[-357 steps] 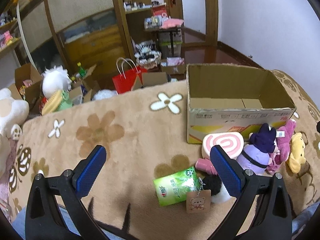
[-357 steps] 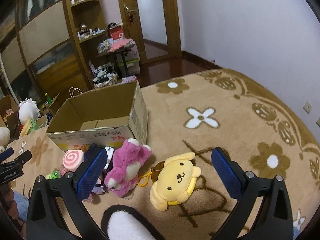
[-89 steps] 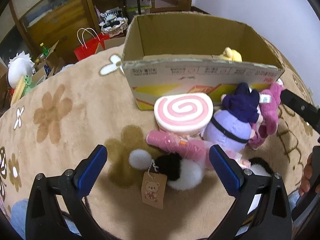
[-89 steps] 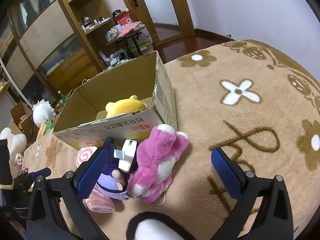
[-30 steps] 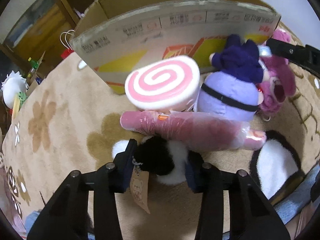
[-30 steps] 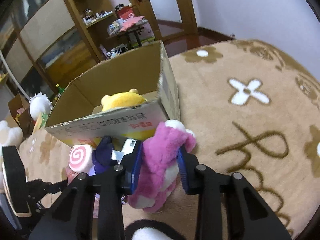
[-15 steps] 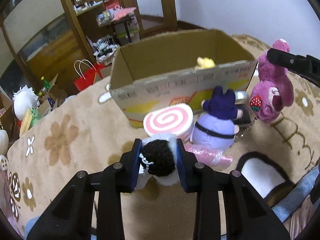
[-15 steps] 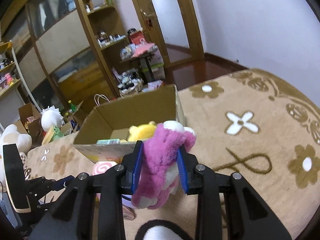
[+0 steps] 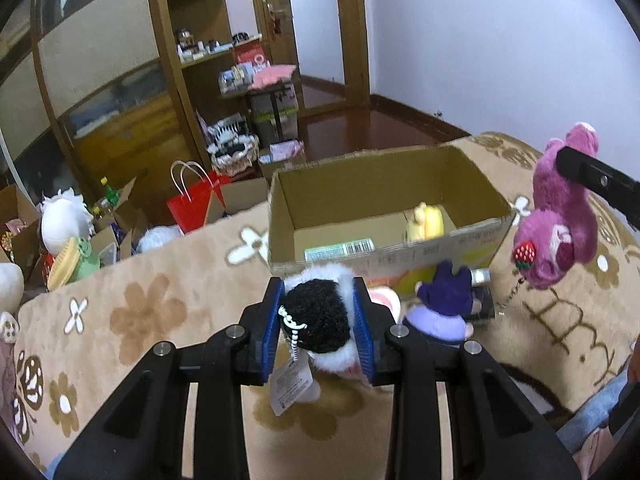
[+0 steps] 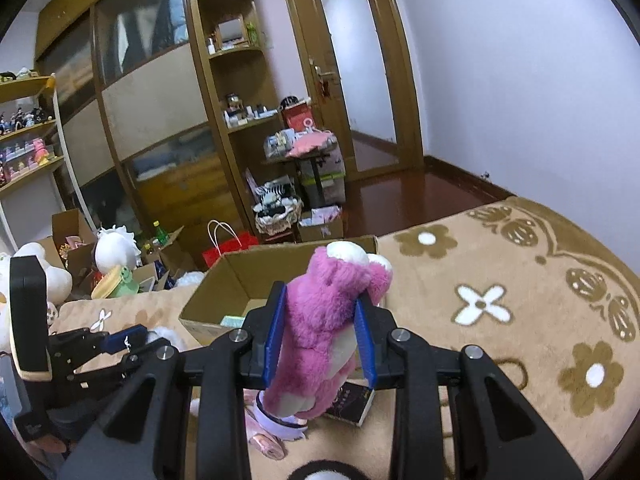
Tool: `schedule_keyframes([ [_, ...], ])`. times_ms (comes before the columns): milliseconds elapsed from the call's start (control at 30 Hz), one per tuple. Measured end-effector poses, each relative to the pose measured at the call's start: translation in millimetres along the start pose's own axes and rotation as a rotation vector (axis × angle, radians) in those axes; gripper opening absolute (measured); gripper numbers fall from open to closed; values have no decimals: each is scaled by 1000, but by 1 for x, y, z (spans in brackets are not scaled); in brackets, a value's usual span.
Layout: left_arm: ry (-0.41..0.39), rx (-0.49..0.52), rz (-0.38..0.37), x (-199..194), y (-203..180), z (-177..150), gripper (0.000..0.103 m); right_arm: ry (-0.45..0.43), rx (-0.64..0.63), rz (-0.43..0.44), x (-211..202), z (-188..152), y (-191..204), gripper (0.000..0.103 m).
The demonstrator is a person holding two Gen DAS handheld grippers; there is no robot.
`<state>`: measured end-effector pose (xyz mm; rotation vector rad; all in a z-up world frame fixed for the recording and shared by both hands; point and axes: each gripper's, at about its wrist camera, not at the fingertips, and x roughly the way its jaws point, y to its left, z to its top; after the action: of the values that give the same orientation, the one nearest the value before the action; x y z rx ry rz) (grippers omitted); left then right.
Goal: Organize soft objects
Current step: 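Carry the pink bear over the box with the right tool while the left tool carries the keychain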
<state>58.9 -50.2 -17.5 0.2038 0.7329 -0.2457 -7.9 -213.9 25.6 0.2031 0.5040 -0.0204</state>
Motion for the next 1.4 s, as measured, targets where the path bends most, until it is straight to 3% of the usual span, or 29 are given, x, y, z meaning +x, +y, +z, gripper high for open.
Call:
schedule_keyframes([
  [167,-92,10,46,-4,0,17,31,-62,-8,13,-2,5,0,34],
  [500,-207,-4,36,-1,5,61,31,-147,-3,38,8,17,-2,34],
  [633,-234,15,59,8,6,74,32,-168,-59,35,16,27,2,34],
  [967,-213,7,51,40,13,76,32,-187,-165,13,40,43,10,34],
  [1400,-144,-51,-8,71,17,69,32,-189,-173,33,65,41,11,34],
])
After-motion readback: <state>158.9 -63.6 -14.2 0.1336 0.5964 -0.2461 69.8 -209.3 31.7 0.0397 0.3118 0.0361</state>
